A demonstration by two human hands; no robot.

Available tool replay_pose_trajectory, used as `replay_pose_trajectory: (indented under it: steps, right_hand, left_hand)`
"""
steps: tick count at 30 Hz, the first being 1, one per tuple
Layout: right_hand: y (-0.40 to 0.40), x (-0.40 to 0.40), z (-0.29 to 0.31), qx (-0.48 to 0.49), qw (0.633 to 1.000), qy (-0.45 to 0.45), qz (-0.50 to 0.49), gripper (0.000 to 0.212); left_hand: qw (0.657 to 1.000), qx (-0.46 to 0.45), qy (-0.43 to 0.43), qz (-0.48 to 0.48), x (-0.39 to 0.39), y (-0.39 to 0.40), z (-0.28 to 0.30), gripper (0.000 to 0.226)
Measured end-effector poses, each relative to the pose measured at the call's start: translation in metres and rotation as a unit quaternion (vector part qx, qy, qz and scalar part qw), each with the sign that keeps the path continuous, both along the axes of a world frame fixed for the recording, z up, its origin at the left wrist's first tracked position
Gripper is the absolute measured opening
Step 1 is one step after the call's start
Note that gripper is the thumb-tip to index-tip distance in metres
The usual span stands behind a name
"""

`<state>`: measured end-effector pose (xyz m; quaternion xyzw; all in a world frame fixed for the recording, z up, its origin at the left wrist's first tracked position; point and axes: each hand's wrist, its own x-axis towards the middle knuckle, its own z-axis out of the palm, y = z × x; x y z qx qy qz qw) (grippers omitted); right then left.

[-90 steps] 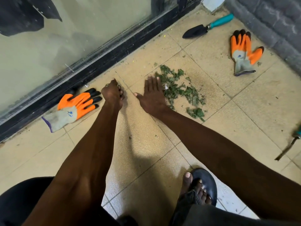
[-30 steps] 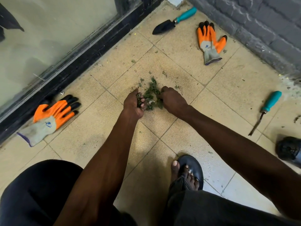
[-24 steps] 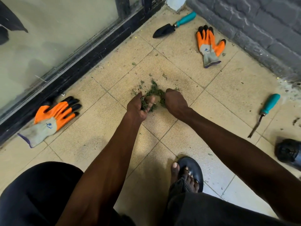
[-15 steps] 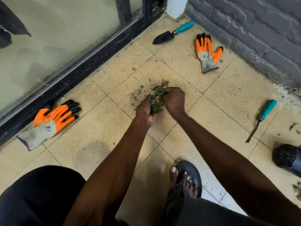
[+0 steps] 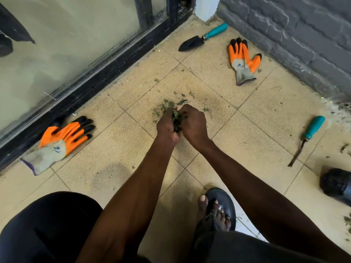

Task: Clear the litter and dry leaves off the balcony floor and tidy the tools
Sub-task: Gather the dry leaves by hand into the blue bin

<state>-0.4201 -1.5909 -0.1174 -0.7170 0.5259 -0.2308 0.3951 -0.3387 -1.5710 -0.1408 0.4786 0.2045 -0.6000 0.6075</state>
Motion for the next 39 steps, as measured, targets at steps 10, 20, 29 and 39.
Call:
replay_pose_trajectory:
  steps: [10, 20, 29, 39]
  right_hand:
    - [-0.023, -0.024, -0.007, 0.132, 0.986, -0.101, -0.016, 0.029]
    - [-0.024, -0.031, -0.080, -0.024, 0.955, 0.250, 0.158, 0.083]
    - [-0.110, -0.007, -0.067, 0.030, 0.991, 0.119, 0.045, 0.075]
    - [-0.064, 0.005, -0.063, -0.020, 0.909, 0.138, 0.392, 0.056]
  left_hand:
    - [0.998, 0.011, -0.061, 0.025, 0.020, -0.004, -0.002, 0.020]
    - [0.995, -0.021, -0.063, -0.076, 0.032, -0.005, 0.009, 0.013]
    - [0.996, 0.010, -0.059, -0.060, 0.062, 0.009, 0.004, 0.018]
    - [0.991, 0.029, -0.049, -0.117, 0.101, 0.032, -0.003, 0.023]
